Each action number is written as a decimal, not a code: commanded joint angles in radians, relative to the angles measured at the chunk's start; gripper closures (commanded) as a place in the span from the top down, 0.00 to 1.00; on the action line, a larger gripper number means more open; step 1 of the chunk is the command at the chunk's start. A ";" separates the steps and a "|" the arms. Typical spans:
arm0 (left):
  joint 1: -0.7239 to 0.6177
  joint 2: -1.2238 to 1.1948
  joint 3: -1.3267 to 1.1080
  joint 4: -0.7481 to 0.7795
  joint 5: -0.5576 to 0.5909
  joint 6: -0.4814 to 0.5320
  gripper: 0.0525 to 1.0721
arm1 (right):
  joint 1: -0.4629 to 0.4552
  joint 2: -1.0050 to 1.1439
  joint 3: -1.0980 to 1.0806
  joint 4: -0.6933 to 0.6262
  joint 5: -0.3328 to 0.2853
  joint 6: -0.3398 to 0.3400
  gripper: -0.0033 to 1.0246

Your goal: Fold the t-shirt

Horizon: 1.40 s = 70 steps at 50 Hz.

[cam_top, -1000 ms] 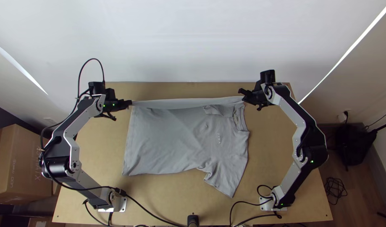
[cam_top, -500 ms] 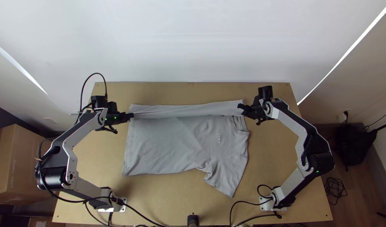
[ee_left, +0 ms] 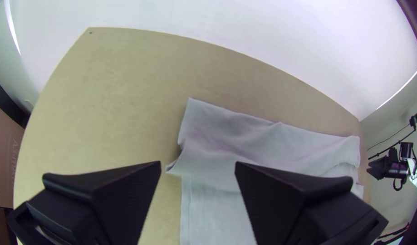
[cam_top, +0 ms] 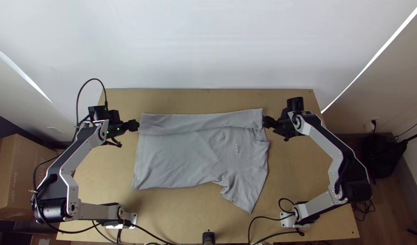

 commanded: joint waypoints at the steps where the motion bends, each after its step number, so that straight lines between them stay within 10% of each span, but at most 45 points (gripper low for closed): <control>1: 0.026 -0.033 -0.018 -0.008 0.005 0.024 0.95 | -0.020 -0.094 -0.048 -0.072 -0.006 -0.042 0.89; 22: 0.076 -0.229 -0.012 -0.154 0.008 0.030 0.95 | -0.033 -0.407 -0.165 -0.393 -0.109 -0.156 0.95; 28: 0.076 -0.309 0.006 -0.223 0.010 0.030 0.95 | -0.061 -0.387 -0.249 -0.443 -0.144 -0.206 0.79; 33: 0.076 -0.343 0.012 -0.255 0.010 0.030 0.95 | -0.086 -0.359 -0.307 -0.443 -0.146 -0.232 0.46; 70: 0.056 -0.396 0.003 -0.320 0.005 0.016 0.95 | 0.039 -0.201 -0.412 -0.359 -0.200 -0.248 0.46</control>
